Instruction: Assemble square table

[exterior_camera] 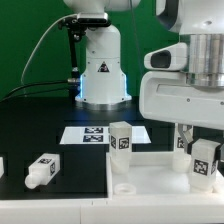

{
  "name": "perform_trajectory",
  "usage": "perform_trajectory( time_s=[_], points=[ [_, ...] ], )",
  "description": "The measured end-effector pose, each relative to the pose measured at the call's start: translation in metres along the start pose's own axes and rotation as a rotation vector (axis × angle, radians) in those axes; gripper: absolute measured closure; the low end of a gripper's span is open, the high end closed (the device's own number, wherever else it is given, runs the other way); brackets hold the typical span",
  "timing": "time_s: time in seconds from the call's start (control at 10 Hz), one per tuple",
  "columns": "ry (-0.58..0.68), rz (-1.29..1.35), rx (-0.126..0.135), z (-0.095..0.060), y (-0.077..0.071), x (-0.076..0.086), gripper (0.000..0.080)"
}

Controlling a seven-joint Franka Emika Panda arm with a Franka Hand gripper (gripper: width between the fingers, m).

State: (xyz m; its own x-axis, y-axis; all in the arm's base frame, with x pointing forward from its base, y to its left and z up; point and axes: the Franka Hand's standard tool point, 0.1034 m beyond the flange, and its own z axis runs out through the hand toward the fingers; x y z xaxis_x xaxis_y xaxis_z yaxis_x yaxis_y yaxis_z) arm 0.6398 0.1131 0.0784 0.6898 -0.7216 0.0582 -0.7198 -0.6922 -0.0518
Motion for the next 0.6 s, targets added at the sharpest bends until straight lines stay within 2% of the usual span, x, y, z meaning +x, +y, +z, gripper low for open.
perform_trajectory(
  time_s=[0.2,0.6],
  points=[
    [-0.019,0.265,-0.014,0.0008,0.002,0.0001,0.0511],
    [-0.109,0.897,0.077,0.0026,0.0005,0.0001,0.0512]
  ],
)
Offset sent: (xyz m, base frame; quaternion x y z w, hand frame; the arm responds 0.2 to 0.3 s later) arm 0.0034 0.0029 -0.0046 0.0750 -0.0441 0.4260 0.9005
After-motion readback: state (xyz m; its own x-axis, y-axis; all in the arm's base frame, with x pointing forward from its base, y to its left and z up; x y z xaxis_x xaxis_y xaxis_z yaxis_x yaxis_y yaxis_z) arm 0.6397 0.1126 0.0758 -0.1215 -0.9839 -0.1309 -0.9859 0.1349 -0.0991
